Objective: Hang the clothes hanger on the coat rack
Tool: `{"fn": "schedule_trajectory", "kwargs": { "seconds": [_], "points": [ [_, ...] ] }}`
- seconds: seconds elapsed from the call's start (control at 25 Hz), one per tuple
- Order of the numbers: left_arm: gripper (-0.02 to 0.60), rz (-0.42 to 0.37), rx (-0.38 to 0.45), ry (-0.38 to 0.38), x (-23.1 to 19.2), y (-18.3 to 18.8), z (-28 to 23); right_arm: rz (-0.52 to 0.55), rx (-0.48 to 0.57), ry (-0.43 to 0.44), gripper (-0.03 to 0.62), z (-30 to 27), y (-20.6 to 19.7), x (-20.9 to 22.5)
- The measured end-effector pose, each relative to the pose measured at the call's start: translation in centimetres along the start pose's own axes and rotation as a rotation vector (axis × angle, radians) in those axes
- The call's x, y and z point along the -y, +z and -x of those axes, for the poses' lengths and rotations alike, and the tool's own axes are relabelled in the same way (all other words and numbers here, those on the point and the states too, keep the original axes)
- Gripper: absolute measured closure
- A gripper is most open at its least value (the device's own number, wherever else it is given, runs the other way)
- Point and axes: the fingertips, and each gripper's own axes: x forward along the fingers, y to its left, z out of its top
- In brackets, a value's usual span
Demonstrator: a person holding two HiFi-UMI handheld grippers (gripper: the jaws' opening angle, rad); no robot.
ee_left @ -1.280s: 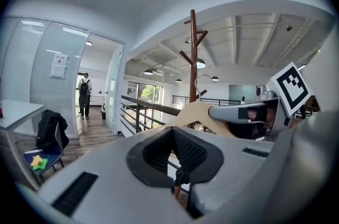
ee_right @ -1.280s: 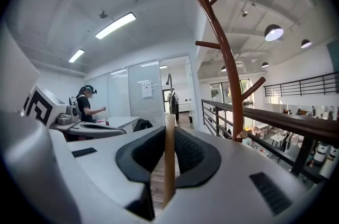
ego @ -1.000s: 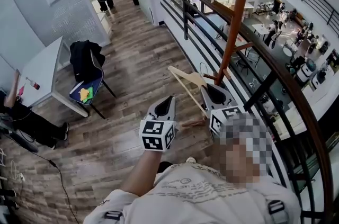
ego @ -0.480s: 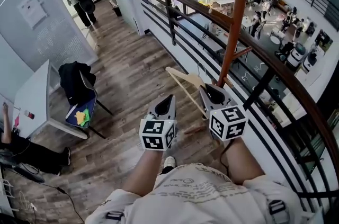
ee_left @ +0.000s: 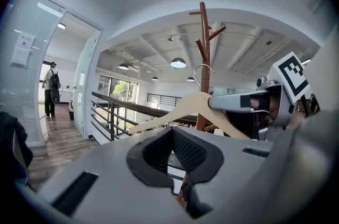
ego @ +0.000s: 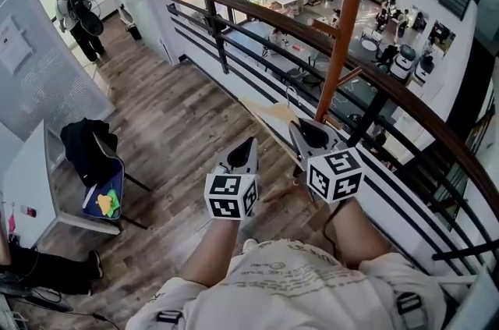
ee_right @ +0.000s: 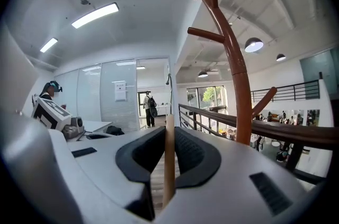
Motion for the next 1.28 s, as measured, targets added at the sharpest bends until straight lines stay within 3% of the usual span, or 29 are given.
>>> {"fn": "schedule_trajectory", "kwargs": {
  "seconds": [0.36, 0.6, 1.28],
  "points": [
    [0.578, 0.022, 0.007, -0.104, -0.8, 0.1, -1.7, -0.026, 0.015, -0.049, 0.544, -1.1, 3.5, 0.8],
    [0.578, 0.031, 0.004, -0.146, -0.6, 0.2, -2.2, 0.012, 0.051, -0.065, 0.544, -1.3, 7.5, 0.8],
    [0.578, 0.037, 0.003, -0.137, -0.7, 0.0, -2.4, -0.003, 0.154, -0.063, 0.545, -1.0, 14.5, 2.7]
  ]
}}
